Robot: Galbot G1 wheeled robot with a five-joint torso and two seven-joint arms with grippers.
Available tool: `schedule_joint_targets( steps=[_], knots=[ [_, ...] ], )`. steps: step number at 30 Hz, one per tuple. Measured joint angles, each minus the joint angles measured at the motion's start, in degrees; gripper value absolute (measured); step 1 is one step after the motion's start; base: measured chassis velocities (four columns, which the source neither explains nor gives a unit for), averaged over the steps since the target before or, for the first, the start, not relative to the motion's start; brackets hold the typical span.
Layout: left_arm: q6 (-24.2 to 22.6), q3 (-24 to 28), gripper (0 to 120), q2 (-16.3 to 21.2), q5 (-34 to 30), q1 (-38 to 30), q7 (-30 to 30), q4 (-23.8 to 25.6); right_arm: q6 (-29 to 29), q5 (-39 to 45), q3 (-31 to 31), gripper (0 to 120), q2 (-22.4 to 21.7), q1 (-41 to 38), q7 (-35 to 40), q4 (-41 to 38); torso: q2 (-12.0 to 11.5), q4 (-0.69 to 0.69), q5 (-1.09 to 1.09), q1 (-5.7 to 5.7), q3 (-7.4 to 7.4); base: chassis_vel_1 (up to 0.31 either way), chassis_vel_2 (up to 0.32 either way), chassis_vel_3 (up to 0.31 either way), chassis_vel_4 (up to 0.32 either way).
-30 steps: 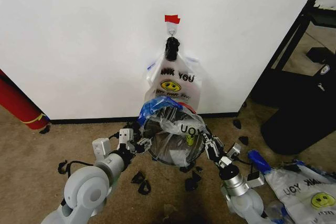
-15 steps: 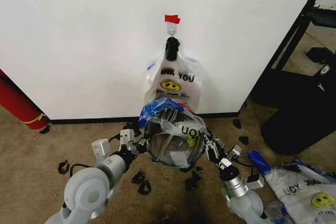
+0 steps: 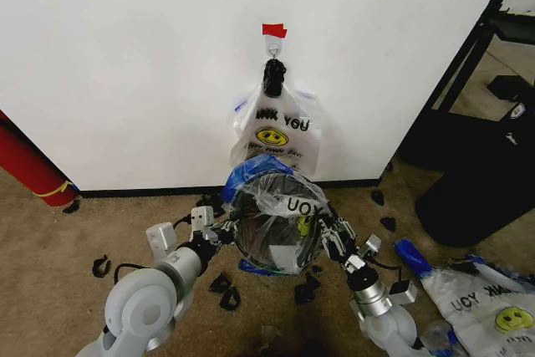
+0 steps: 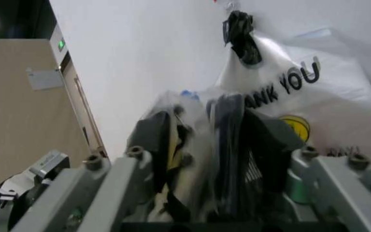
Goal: Pick up the garbage bag from the wall and place it over the trash bin.
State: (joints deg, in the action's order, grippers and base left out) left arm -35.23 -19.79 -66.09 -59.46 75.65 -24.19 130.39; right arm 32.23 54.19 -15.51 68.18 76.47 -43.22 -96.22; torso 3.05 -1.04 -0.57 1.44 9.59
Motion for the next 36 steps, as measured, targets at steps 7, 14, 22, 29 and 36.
schedule_joint_targets(
  steps=[7,14,22,29,36],
  knots=[
    [1.41,0.46,4,0.87,2.89,-0.20,0.19,-2.30,0.93,-0.68,-0.54,68,-0.61,0.50,-0.74,0.55,0.00,0.00,0.00,0.00,0.00,0.000,0.000,0.000,0.000],
    [2.59,0.31,4,1.38,4.61,-0.25,1.08,-3.47,1.48,-0.63,-1.51,90,-1.45,0.77,-2.60,2.43,0.00,0.00,0.00,0.00,0.00,0.000,0.000,0.000,0.000],
    [2.49,0.02,4,2.91,7.51,0.93,5.00,-1.54,-0.45,6.81,-2.17,100,-2.22,-0.41,-3.24,4.64,0.00,0.01,0.00,0.00,0.00,0.000,0.000,0.000,0.000],
    [2.66,0.25,4,4.71,10.35,1.26,6.80,-1.26,-9.80,18.69,-3.72,100,-3.77,-0.55,-10.61,3.86,0.00,0.00,0.00,0.00,0.00,0.000,0.000,0.000,0.000],
    [2.79,0.64,4,4.99,11.77,2.21,9.42,0.48,-18.52,26.33,-5.47,100,-4.86,-0.12,-8.60,2.41,0.00,0.00,0.00,0.00,0.00,0.000,0.000,0.000,0.000]
  ],
)
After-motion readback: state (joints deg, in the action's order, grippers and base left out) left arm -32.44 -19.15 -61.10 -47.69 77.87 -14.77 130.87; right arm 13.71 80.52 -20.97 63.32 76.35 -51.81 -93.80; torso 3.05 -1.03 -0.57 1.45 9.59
